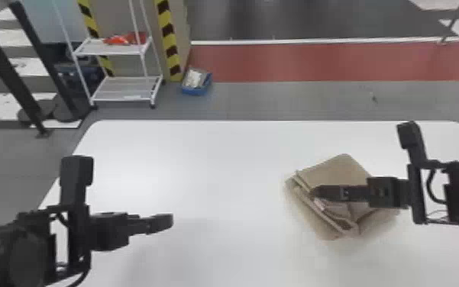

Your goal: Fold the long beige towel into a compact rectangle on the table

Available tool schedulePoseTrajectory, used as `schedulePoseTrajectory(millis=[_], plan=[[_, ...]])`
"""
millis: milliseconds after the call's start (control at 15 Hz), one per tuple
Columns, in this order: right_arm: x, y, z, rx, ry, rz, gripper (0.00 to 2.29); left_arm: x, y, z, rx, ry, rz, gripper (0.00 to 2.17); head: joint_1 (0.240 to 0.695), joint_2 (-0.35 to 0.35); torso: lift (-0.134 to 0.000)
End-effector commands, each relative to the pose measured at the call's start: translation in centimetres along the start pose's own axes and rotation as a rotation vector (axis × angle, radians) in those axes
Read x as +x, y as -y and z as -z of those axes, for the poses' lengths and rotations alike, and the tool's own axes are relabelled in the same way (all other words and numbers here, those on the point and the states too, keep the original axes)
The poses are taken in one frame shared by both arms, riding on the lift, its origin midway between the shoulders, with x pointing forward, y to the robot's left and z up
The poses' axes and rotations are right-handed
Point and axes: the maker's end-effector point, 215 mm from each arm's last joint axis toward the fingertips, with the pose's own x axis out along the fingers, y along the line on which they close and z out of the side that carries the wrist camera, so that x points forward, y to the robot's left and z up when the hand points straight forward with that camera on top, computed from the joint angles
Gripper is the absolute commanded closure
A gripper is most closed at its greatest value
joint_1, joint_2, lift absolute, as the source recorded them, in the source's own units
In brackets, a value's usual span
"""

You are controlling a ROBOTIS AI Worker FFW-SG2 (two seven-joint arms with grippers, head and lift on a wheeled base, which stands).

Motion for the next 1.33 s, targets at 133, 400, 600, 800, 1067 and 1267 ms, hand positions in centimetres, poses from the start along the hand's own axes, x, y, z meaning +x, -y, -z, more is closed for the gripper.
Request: schedulePoseTrajectory(millis=[133,400,600,800,1067,1267], plan=[[-1.3,-1.7,-5.6,-0.033,0.204,-0.088,0.07,-0.1,-0.1,0.0,-0.002,0.0,-0.001,0.08,0.695,0.095,-0.124],[0.8,1.3,-7.5,-0.093,0.227,0.016,0.86,0.1,0.1,0.2,-0.001,-0.004,0.005,0.08,0.695,0.081,-0.124],[4.0,0.9,-6.2,-0.115,0.134,0.037,1.54,0.0,0.1,0.2,-0.002,-0.003,0.005,0.08,0.695,0.081,-0.124],[6.1,-0.4,-2.8,-0.11,0.021,0.029,1.54,-0.1,-0.2,0.3,-0.007,-0.002,0.001,0.08,0.695,0.105,-0.124],[7.0,-2.6,-0.4,-0.088,-0.052,-0.019,1.54,-0.1,-0.5,0.0,-0.008,0.009,-0.001,0.08,0.695,0.153,-0.124],[7.0,-5.2,0.5,-0.104,-0.076,-0.066,1.54,0.0,-0.7,0.0,-0.011,0.007,-0.004,0.08,0.695,0.176,-0.124]])
